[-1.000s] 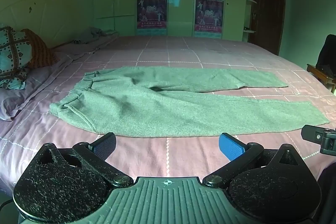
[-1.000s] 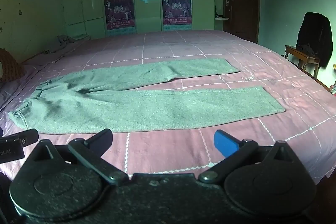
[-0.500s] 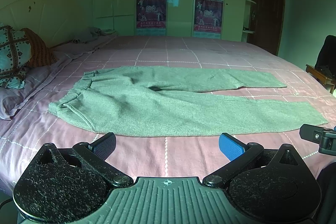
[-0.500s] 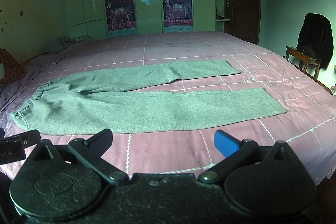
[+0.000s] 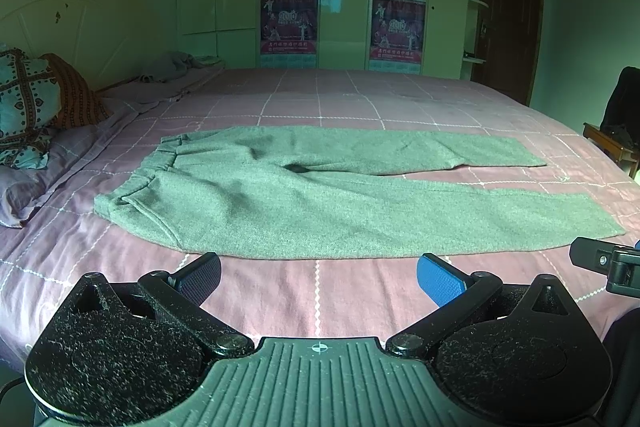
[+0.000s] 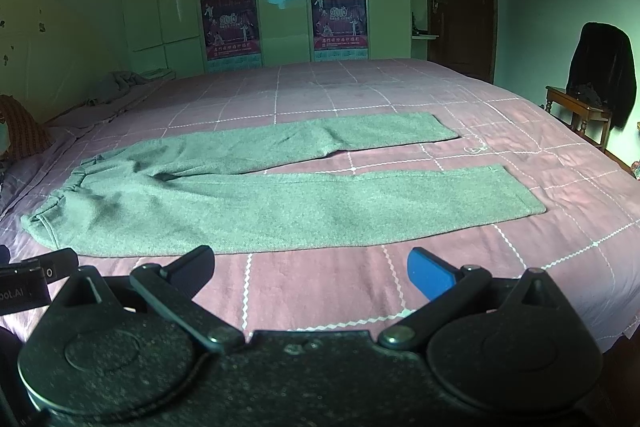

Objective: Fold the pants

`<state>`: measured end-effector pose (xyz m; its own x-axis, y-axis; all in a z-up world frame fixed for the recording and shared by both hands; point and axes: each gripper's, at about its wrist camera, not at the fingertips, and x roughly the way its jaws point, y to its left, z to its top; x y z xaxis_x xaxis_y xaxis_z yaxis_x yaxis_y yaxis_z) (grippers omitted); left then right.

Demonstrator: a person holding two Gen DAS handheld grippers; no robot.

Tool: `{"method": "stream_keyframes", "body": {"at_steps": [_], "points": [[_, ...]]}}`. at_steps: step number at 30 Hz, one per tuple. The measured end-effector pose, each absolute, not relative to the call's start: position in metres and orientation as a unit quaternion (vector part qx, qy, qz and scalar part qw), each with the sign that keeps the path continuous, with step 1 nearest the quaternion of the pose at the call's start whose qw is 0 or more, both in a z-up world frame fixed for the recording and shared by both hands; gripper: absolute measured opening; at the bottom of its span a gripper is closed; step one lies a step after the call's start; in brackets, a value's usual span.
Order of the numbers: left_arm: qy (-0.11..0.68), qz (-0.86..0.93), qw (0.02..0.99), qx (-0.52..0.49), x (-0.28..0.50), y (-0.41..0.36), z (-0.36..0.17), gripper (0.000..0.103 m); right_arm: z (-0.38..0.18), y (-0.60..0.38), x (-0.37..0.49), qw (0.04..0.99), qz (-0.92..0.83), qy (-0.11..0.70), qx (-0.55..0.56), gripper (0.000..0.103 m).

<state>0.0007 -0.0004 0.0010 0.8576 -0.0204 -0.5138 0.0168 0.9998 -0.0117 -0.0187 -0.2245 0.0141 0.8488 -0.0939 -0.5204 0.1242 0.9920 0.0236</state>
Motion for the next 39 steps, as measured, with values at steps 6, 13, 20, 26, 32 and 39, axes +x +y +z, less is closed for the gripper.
{"method": "stream_keyframes", "body": {"at_steps": [6, 13, 20, 26, 32, 39], "points": [[0.267, -0.010, 0.964, -0.003, 0.0013, 0.0004, 0.0002, 0.103, 0.0139, -0.2246, -0.0190, 0.961, -0.057, 0.269, 0.029, 0.103], [0.267, -0.011, 0.963, -0.004, 0.0008, 0.0014, -0.0005, 0.103, 0.0138, -0.2248, -0.0190, 0.961, -0.057, 0.269, 0.029, 0.103], [0.268, -0.010, 0.963, -0.001, 0.0013, 0.0013, -0.0014, 0.103, 0.0135, -0.2245, -0.0189, 0.961, -0.056, 0.269, 0.029, 0.103], [0.268, -0.010, 0.963, -0.001, 0.0005, 0.0012, -0.0020, 0.103, 0.0127, -0.2243, -0.0183, 0.961, -0.056, 0.269, 0.030, 0.103], [0.268, -0.011, 0.963, -0.001, 0.0013, 0.0010, -0.0018, 0.103, 0.0124, -0.2241, -0.0182, 0.961, -0.055, 0.269, 0.030, 0.103], [0.270, -0.011, 0.963, -0.001, 0.0019, 0.0018, -0.0022, 0.103, 0.0123, -0.2243, -0.0183, 0.961, -0.055, 0.270, 0.030, 0.103]]}}
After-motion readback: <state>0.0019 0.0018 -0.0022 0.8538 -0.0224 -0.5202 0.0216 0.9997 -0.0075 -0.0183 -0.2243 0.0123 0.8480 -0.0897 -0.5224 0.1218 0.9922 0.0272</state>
